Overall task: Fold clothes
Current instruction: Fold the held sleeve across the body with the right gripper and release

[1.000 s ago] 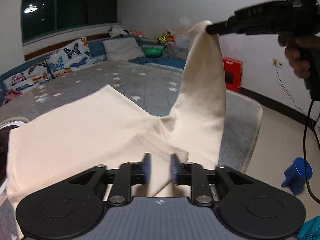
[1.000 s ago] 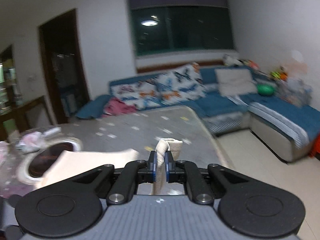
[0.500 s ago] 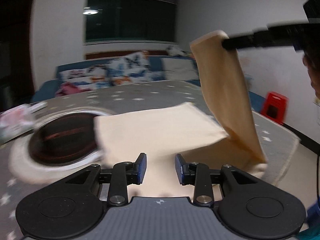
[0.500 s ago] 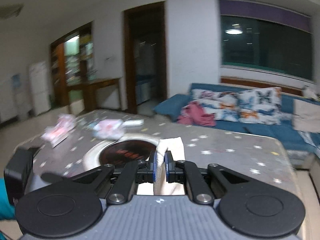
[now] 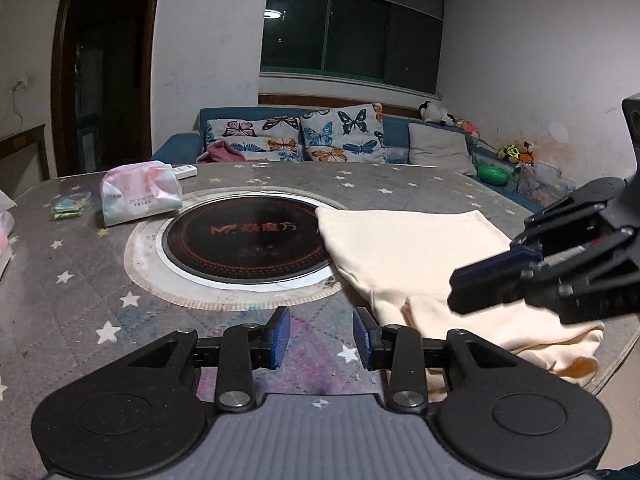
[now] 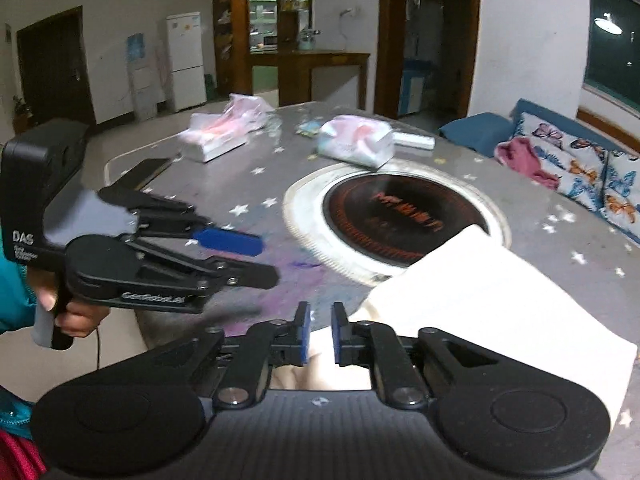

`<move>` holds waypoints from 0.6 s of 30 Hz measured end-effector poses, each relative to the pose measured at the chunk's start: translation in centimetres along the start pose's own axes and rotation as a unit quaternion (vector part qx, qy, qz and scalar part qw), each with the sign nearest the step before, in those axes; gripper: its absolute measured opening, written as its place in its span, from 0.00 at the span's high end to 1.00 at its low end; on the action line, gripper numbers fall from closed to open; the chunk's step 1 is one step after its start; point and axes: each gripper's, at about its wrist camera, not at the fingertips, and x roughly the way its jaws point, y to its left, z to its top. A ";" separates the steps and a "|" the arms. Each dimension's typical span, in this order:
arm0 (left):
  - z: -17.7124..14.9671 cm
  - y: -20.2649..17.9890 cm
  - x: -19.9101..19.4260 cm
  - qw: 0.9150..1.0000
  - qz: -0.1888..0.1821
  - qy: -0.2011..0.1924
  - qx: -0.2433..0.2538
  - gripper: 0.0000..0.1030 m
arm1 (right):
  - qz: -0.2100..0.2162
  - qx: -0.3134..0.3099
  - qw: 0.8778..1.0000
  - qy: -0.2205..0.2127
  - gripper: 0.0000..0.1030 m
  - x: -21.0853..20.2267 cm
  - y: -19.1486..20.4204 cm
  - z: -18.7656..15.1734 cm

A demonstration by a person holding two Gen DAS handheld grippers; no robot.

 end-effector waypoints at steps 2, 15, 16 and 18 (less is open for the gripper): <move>0.1 -0.4 0.3 1.000 -0.010 0.001 0.004 0.64 | -0.004 -0.002 1.000 0.001 0.89 -0.5 0.0 -0.3; 1.1 -5.5 5.4 0.994 -0.072 0.028 0.074 0.65 | -0.144 0.099 0.983 0.059 0.86 -6.1 -7.6 -7.7; 1.2 -5.8 5.9 0.994 -0.074 0.033 0.077 0.65 | -0.150 0.107 0.981 0.060 0.86 -6.5 -8.0 -8.2; 1.1 -6.1 6.7 0.992 -0.077 0.043 0.088 0.65 | -0.158 0.120 0.979 0.057 0.86 -6.9 -8.7 -8.9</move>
